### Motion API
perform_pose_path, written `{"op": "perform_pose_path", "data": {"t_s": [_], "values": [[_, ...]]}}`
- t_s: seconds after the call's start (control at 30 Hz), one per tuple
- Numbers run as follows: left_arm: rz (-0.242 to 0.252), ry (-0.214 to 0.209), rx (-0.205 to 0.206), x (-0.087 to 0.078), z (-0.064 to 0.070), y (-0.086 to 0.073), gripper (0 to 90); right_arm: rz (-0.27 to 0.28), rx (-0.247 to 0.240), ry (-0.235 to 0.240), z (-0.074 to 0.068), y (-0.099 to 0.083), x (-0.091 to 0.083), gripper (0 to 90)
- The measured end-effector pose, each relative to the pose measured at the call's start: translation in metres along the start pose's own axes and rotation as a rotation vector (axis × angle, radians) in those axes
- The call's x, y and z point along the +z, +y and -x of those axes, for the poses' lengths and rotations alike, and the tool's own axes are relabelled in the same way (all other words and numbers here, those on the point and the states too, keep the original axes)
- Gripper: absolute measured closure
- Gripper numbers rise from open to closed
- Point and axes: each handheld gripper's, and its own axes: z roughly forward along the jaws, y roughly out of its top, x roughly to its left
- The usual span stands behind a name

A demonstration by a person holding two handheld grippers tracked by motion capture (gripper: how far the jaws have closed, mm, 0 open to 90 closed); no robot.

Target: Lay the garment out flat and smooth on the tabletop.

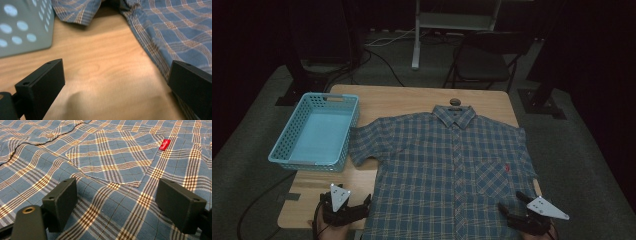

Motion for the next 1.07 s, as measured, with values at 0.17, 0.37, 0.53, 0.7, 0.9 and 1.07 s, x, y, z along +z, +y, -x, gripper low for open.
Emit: {"op": "perform_pose_path", "data": {"t_s": [0.17,0.37,0.53,0.7,0.9,1.07], "values": [[0.02,0.022,-0.041,-0.002,-0.003,-0.015,2.0,0.0,0.0,0.0,0.0,0.0,0.0,17.0],[0.104,0.059,-0.057,-0.002,-0.002,-0.025,2.0,0.003,0.001,0.0,0.0,0.0,0.0,17.0],[0.124,0.096,-0.079,0.002,-0.002,-0.024,2.0,0.005,0.0,-0.004,0.0,-0.001,0.0,16.9],[0.095,0.112,-0.091,0.004,-0.002,-0.021,2.1,0.009,-0.003,-0.005,0.0,-0.001,0.0,16.7],[0.095,0.112,-0.091,0.004,-0.002,-0.021,2.1,0.008,-0.001,-0.006,0.0,-0.001,0.0,16.5],[0.095,0.112,-0.091,0.004,-0.002,-0.021,2.1,0.009,-0.002,-0.006,-0.001,-0.001,0.0,16.4]]}}
